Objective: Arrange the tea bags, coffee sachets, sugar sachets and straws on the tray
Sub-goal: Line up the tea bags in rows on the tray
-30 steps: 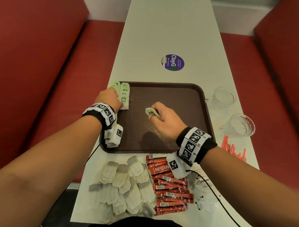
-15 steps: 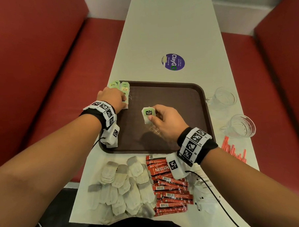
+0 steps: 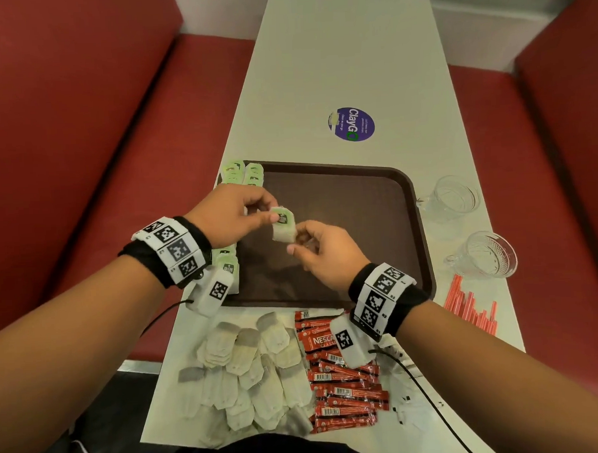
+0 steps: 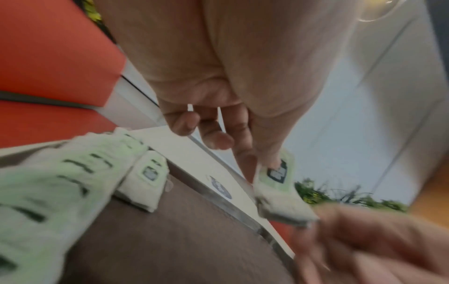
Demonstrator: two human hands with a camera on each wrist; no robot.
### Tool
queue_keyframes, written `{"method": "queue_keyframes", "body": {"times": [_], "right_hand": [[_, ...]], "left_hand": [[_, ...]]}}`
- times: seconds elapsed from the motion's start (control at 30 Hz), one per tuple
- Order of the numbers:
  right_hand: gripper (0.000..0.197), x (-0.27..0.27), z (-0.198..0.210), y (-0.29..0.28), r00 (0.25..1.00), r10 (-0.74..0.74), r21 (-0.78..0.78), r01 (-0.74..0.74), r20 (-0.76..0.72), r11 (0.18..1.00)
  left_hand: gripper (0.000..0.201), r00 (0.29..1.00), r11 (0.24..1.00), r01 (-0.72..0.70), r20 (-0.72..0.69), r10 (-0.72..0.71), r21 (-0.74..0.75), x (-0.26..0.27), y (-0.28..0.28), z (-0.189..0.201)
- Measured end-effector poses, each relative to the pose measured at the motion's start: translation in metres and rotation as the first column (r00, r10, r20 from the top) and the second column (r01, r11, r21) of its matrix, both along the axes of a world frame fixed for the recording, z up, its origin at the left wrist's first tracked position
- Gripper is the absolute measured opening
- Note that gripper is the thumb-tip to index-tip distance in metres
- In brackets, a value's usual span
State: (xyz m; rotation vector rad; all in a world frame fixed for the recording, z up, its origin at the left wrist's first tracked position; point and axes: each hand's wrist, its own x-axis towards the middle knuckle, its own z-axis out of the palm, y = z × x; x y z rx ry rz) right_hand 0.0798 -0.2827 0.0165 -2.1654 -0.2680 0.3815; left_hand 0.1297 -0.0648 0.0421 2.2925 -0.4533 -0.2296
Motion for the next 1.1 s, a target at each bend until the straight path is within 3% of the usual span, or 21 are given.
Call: {"method": "queue_keyframes", "body": {"times": [0.1, 0.23, 0.47, 0.53, 0.63, 0.73, 0.8, 0.9, 1.0, 1.1], "right_hand": [[0.023, -0.012, -0.004, -0.001, 0.978, 0.200, -0.127, -0.206, -0.062, 0.970], [0.012, -0.029, -0.006, 0.007, 0.848, 0.519, -0.314, -0.523, -0.102, 0.792], [0.033, -0.045, -0.012, 0.021, 0.689, 0.695, -0.492, -0.686, -0.204, 0.536], [0.041, -0.046, -0.011, 0.021, 0.664, 0.715, -0.510, -0.702, -0.218, 0.497], [0.047, -0.046, -0.012, 0.021, 0.648, 0.745, -0.533, -0.692, -0.160, 0.487], [0.046, -0.047, -0.019, 0.023, 0.648, 0.750, -0.533, -0.685, -0.133, 0.497], [0.044, -0.048, -0.024, 0.024, 0.648, 0.750, -0.544, -0.679, -0.130, 0.493], [0.029, -0.050, -0.029, 0.024, 0.659, 0.744, -0.555, -0.662, -0.112, 0.503], [0.014, -0.054, -0.028, 0.024, 0.679, 0.732, -0.553, -0.632, -0.058, 0.542], [0.017, -0.057, -0.022, 0.021, 0.764, 0.644, -0.487, -0.548, 0.039, 0.680]], "left_hand": [[0.006, 0.986, 0.984, -0.151, -0.063, 0.157, 0.096, 0.018, 0.018, -0.016], [0.008, 0.973, 0.921, -0.154, -0.107, 0.204, 0.358, 0.043, 0.028, -0.031], [0.013, 0.961, 0.833, -0.217, -0.040, 0.275, 0.508, 0.071, 0.026, -0.044], [0.021, 0.956, 0.811, -0.225, -0.039, 0.291, 0.540, 0.074, 0.025, -0.045], [0.032, 0.960, 0.805, -0.246, 0.023, 0.278, 0.540, 0.073, 0.020, -0.045], [0.038, 0.990, 0.814, -0.115, -0.005, 0.144, 0.570, 0.066, 0.012, -0.043], [0.041, 0.999, 0.748, -0.011, -0.017, 0.030, 0.663, 0.062, 0.008, -0.043], [0.043, 1.000, 0.688, 0.023, -0.007, -0.026, 0.725, 0.057, 0.004, -0.036], [0.043, 1.000, 0.744, -0.001, 0.019, -0.015, 0.668, 0.044, 0.001, -0.022], [0.027, 0.998, 0.851, -0.056, 0.060, 0.028, 0.523, 0.017, 0.002, -0.004]]}}
